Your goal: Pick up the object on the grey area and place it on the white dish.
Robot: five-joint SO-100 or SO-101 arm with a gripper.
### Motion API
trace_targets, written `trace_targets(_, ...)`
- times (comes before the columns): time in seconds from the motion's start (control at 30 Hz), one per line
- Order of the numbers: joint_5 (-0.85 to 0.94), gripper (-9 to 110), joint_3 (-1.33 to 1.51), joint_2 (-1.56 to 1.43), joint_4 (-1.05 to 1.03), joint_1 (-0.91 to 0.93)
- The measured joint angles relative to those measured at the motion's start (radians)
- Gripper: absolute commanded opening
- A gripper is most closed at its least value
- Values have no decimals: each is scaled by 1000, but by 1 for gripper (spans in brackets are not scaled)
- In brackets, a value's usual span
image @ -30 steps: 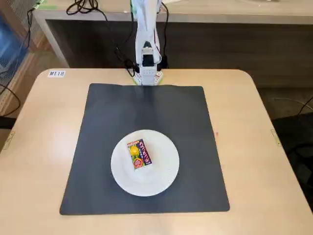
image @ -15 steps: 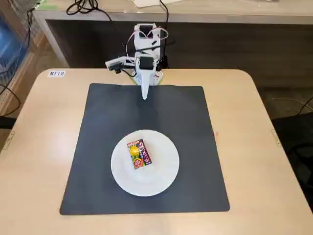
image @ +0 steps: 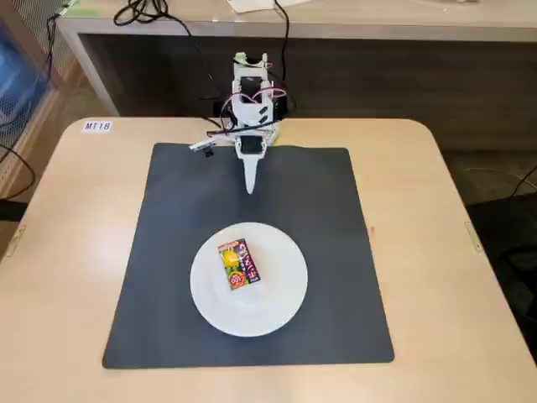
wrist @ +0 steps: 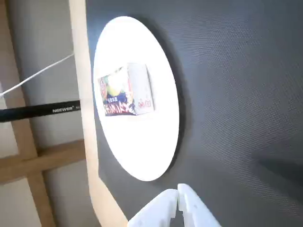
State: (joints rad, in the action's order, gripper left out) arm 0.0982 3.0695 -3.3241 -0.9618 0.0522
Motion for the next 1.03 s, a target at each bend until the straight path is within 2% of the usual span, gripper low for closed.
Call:
trace_targets(0.23, -11, 3, 2, 0, 32, 2)
trace_targets(0.3, -15, 0, 2, 0, 37, 2)
trace_targets(1.03, -18, 0, 3, 0, 41, 2)
